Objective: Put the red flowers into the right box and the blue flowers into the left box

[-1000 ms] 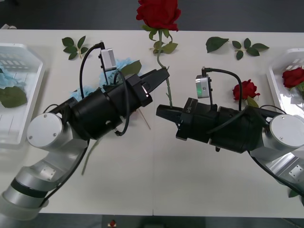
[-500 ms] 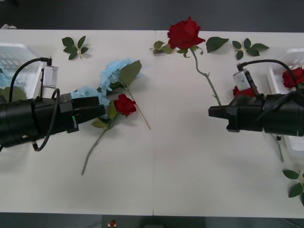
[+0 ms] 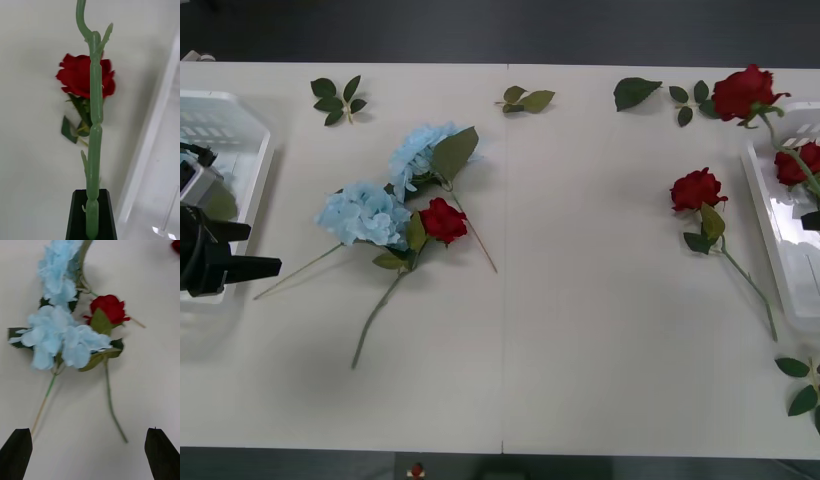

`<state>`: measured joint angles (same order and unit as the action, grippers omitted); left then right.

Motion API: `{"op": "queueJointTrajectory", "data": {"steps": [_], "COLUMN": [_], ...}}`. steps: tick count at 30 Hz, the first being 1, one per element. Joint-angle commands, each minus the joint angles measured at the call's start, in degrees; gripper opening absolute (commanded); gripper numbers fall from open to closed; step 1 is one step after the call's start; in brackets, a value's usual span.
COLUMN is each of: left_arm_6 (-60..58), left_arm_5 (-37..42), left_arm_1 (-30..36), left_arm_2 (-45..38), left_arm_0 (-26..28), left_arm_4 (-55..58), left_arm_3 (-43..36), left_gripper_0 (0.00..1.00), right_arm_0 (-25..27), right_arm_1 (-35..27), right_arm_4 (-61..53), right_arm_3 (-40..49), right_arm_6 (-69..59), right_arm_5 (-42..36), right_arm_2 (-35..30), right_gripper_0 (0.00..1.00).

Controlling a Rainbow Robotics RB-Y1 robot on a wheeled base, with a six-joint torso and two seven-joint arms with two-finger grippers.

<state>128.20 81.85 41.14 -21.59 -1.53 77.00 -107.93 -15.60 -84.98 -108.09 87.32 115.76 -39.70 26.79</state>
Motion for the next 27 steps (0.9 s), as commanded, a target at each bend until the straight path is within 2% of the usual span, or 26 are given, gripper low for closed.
{"op": "queueJointTrajectory", "data": {"steps": [1,6,9,13,18,23,24,27], "left_arm_6": [2.8,3.6,3.6,4.1,4.9,5.4,5.3,4.9], "left_arm_5": [-4.6,-12.4,-15.9,-15.7,-14.7,-18.0,-18.7,-22.1], "left_arm_1": [-2.1,-4.4,-5.5,-8.2,-9.3,-9.5,-9.7,-10.2], "left_arm_2": [0.6,4.9,7.6,8.8,9.5,11.8,12.3,14.2], "left_arm_0": [-3.7,-5.0,-4.9,-4.9,-4.7,-4.7,-4.7,-4.7], "left_arm_4": [-7.6,-17.8,-22.4,-28.2,-27.6,-28.2,-28.4,-30.6], "left_arm_3": [-1.0,-1.0,-0.9,1.8,7.3,9.4,9.5,9.8], "left_gripper_0": [1.00,1.00,1.00,1.00,1.00,1.00,1.00,1.00], "right_arm_0": [2.0,5.6,6.0,4.6,1.0,0.4,0.4,0.3], "right_arm_1": [-1.6,-1.9,-1.0,3.2,7.6,8.3,8.5,8.9], "right_arm_4": [1.4,5.3,5.3,5.4,9.1,13.6,13.8,14.1], "right_arm_3": [-4.2,-8.0,-10.9,-17.3,-24.4,-26.4,-26.8,-28.2], "right_arm_6": [-2.0,-1.7,-2.0,-1.8,-1.2,-1.4,-1.2,-1.0], "right_arm_5": [1.1,2.8,3.3,5.3,6.6,7.6,7.6,7.8], "right_arm_2": [-0.5,-0.5,-0.5,-0.5,-0.5,-0.6,-0.5,-0.6], "right_gripper_0": [0.00,0.00,0.00,0.00,0.00,0.00,0.03,0.35]}}
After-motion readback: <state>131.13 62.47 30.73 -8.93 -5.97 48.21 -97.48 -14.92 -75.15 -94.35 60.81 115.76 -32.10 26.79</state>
